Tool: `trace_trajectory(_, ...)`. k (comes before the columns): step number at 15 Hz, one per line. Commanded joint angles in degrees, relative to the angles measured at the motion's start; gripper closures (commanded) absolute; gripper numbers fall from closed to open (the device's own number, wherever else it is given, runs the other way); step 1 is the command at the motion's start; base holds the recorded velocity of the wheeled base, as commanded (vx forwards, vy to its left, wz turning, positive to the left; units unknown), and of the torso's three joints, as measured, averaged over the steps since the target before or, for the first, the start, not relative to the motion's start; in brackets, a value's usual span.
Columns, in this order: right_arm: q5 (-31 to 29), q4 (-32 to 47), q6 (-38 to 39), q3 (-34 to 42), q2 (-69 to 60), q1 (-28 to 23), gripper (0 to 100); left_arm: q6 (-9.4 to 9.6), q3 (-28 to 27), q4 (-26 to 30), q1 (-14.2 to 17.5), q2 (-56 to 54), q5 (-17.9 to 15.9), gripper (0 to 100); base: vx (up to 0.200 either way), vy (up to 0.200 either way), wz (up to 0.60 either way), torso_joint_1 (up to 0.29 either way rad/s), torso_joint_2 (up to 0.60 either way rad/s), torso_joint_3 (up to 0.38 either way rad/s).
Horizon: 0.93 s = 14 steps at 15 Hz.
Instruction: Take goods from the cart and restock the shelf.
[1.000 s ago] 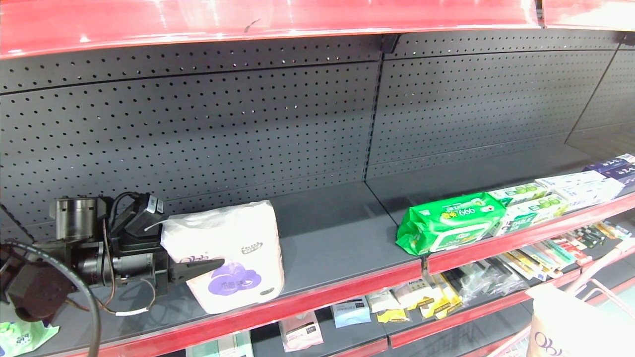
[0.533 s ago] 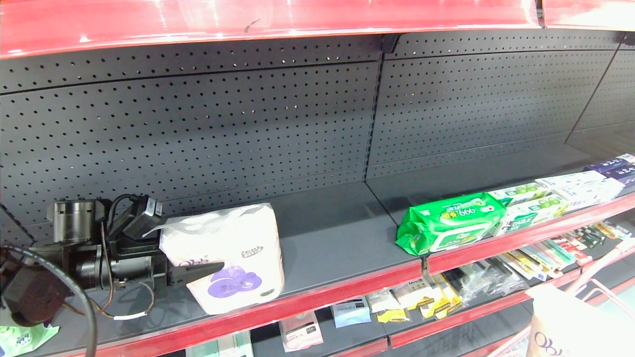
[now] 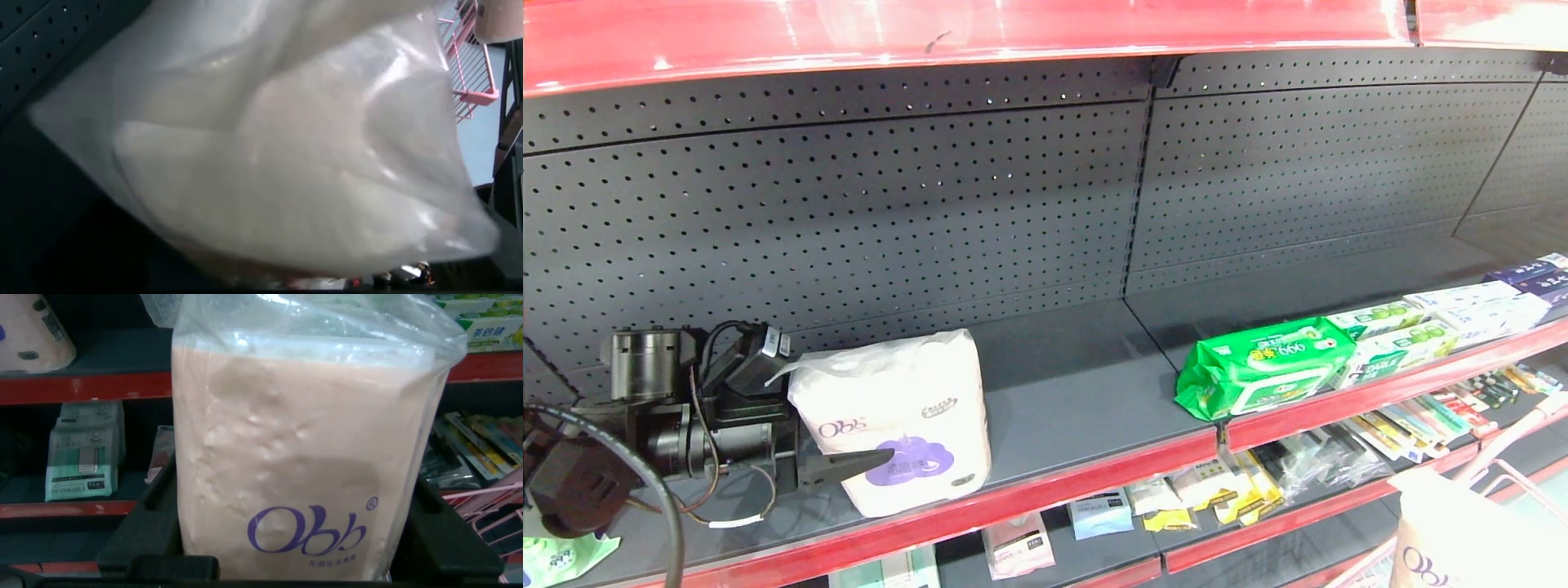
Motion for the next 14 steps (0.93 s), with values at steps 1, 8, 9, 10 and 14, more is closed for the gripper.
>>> trace_trajectory(1,0.0,0.0,0.0,0.0,0.0,0.0,100,0.01,0.0,-0.1,0.0,-0.4,-0.1,0,0.000,0.000,0.00,0.000,0.00,0.000)
trace_trajectory(8,0.0,0.0,0.0,0.0,0.0,0.0,100,-0.70,2.8,0.0,0.6,-8.3,-0.4,0,0.000,0.000,0.00,0.000,0.00,0.000)
trace_trajectory(9,0.0,0.0,0.0,0.0,0.1,0.0,100,-0.78,2.9,0.0,1.0,-9.5,-0.4,0,0.000,0.000,0.00,0.000,0.00,0.000)
trace_trajectory(10,0.0,0.0,0.0,0.0,0.0,0.0,100,-0.78,2.9,0.0,1.3,-10.5,-0.4,0,0.000,0.000,0.00,0.000,0.00,0.000)
trace_trajectory(14,0.0,0.0,0.1,0.0,0.0,0.0,100,-2.81,2.4,-0.3,1.7,-14.1,-0.4,0,0.000,0.000,0.00,0.000,0.00,0.000)
